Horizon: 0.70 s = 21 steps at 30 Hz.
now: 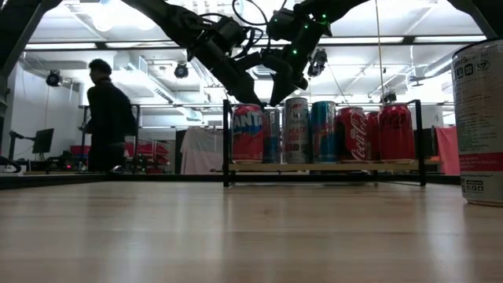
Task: Place canned beverage on shelf
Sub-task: Put the blue soda can on the shelf
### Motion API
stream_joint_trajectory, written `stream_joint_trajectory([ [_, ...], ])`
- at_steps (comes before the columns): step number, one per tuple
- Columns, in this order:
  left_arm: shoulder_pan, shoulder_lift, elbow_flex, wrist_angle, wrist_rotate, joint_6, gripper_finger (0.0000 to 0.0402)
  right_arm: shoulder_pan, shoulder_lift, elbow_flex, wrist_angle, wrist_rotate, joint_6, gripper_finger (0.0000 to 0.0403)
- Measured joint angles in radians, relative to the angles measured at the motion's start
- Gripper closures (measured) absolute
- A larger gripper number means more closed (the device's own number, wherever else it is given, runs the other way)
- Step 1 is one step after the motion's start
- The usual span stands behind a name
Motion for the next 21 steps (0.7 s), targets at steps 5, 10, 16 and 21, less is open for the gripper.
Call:
stream_joint_trajectory([
  [5,-0.001,0.000,0.000,-0.003,0.000,-0.034,0.0402,0.000,0.000,-0.008,0.001,0.000,0.020,0.0394],
  [10,-0.005,0.000,0.000,-0.006,0.001,-0.039,0.0402,0.000,0.000,-0.029,0.012,0.005,0.022,0.0394],
  [16,-0.011,0.000,0.001,-0.010,0.002,-0.050,0.0402,-0.003,-0.001,-0.033,0.015,0.011,0.013,0.0394],
  [21,-0.013,0.000,0.001,-0.010,0.004,-0.063,0.0402,-0.008,-0.001,-0.029,0.023,0.018,0.009,0.0394],
])
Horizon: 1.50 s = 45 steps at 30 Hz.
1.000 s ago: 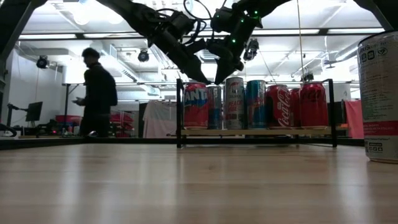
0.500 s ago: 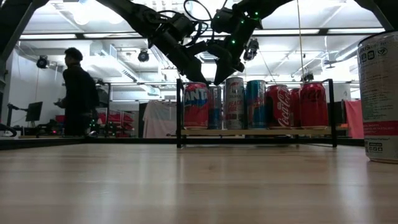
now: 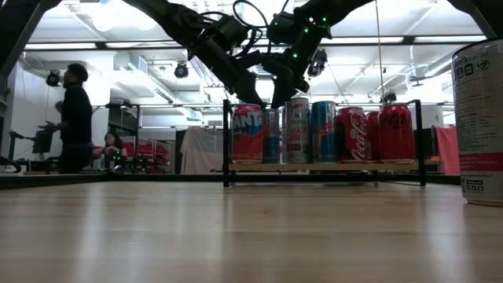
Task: Place canned beverage on shelf
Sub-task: Put the blue soda can on the shelf
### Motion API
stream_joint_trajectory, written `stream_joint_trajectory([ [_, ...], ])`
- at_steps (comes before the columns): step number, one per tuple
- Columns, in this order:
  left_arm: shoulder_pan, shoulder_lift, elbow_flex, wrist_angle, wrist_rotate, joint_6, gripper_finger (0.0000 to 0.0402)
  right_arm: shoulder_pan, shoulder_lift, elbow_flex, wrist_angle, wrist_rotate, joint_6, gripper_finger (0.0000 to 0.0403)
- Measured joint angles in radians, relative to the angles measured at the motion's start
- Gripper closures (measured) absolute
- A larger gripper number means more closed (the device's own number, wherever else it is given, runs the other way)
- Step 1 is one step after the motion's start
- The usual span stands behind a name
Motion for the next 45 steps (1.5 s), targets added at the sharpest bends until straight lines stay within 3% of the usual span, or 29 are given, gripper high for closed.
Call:
stream_joint_trajectory([
  [15,-0.004,-0.005,0.000,0.037,0.001,-0.055,0.0402,-0.005,-0.021,0.002,0.009,0.018,-0.035,0.0394],
  [27,-0.004,-0.048,0.017,-0.112,0.000,0.228,0.0402,-0.005,-0.181,0.002,-0.118,0.010,-0.083,0.0394],
  [45,-0.002,0.006,0.019,-0.046,0.026,0.222,0.0402,-0.005,-0.233,-0.016,-0.164,0.016,-0.082,0.0394],
])
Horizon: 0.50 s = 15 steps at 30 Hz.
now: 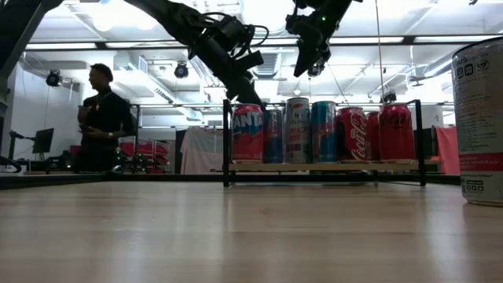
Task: Place canned beverage on shelf
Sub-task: Put the blue soda can on the shelf
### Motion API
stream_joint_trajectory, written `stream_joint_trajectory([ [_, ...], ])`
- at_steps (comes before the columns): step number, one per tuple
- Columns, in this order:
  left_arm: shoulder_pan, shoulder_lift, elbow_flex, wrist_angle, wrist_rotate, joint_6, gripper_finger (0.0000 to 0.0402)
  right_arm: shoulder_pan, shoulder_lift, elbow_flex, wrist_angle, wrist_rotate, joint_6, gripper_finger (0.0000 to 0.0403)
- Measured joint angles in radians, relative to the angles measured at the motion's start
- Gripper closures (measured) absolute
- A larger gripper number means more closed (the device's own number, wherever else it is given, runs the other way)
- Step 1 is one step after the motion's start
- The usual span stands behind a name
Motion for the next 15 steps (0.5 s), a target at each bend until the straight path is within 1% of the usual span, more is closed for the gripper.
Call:
stream_joint_trajectory([
  [4,0.000,0.003,0.000,0.019,-0.005,-0.010,0.0402,0.000,0.001,-0.006,-0.001,0.000,0.002,0.0394],
  [7,0.000,0.003,0.003,0.010,-0.044,-0.023,0.0402,0.000,0.001,-0.007,-0.002,0.000,0.007,0.0394],
  [9,-0.002,0.002,0.016,0.001,-0.050,-0.043,0.0402,0.000,0.001,-0.008,-0.003,0.000,0.007,0.0394],
  [10,-0.002,-0.001,0.027,-0.008,-0.038,-0.054,0.0402,0.000,0.001,-0.009,-0.003,0.000,0.007,0.0394],
  [13,-0.002,-0.007,0.049,-0.030,0.039,-0.079,0.0402,0.000,0.001,-0.013,-0.003,0.000,0.005,0.0394],
  [15,-0.007,-0.007,0.049,-0.054,0.057,-0.081,0.0402,0.000,0.001,-0.014,-0.003,0.000,-0.001,0.0394],
])
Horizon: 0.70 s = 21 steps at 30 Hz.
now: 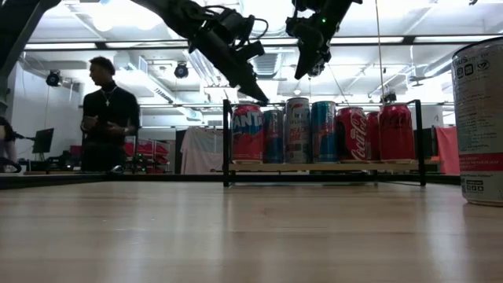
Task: Place canned beverage on shelf
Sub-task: Put the blue soda can on the shelf
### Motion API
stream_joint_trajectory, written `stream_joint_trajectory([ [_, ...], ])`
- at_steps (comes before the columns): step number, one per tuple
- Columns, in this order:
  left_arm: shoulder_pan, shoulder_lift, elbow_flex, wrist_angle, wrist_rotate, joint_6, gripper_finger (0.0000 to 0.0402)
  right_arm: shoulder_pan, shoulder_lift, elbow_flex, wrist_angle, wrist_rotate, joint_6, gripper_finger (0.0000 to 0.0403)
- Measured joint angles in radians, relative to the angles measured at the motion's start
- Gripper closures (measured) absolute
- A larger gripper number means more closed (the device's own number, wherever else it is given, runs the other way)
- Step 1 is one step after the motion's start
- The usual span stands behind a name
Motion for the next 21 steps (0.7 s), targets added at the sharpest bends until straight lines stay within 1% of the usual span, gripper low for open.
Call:
stream_joint_trajectory([
  [5,-0.013,0.005,-0.002,-0.002,0.002,-0.016,0.0402,0.000,0.000,0.000,0.000,0.000,-0.008,0.0394],
  [8,-0.020,0.022,-0.002,0.012,0.031,-0.037,0.0402,0.000,0.000,-0.001,0.000,0.000,-0.010,0.0394],
  [11,-0.026,0.040,-0.002,0.030,0.036,-0.049,0.0402,0.000,0.000,-0.001,0.000,0.000,-0.012,0.0394],
  [16,-0.023,0.065,-0.003,0.037,0.016,-0.072,0.0402,0.000,0.000,-0.001,0.000,0.000,-0.012,0.0394],
  [21,-0.024,0.074,-0.003,0.068,-0.059,-0.083,0.0402,0.000,0.000,-0.001,0.000,0.000,-0.012,0.0394],
])
